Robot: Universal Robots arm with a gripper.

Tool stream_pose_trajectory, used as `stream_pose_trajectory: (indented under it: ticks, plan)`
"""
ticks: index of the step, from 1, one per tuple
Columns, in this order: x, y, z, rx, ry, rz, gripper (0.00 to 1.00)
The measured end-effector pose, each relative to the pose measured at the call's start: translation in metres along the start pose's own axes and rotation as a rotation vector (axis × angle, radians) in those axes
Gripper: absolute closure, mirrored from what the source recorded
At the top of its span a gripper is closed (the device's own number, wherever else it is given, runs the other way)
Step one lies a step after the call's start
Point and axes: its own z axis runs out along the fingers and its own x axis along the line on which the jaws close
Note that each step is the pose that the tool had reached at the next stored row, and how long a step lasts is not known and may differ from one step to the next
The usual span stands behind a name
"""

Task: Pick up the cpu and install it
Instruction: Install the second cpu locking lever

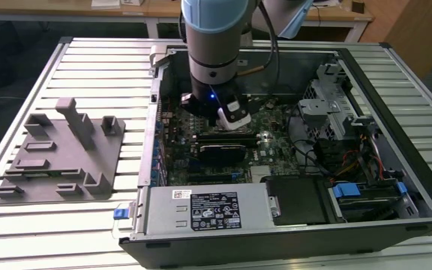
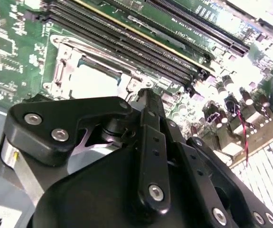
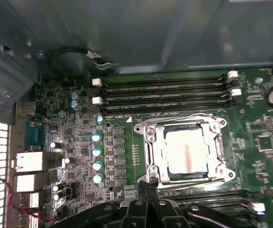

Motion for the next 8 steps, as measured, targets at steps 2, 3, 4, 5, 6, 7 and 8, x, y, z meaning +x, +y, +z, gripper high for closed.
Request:
stream_pose_trajectory:
  ticks: [2,3,4,5,6,7,8]
  plan:
    - [-0.0014,0.001,-0.0039,0.0059,-0.0007,0.0,0.89]
    - [-0.0023,0.0015,-0.005,0.0111,-0.0014,0.0,0.89]
    - [-0.0032,0.0018,-0.0061,0.0211,-0.0023,0.0,0.89]
    - [-0.004,0.0022,-0.0069,0.0328,-0.0032,0.001,0.89]
    - [-0.0049,0.0026,-0.0075,0.044,-0.0043,0.001,0.89]
    - [-0.0059,0.003,-0.0079,0.0552,-0.0054,0.001,0.89]
    - [-0.007,0.0033,-0.0081,0.0663,-0.0065,0.001,0.89]
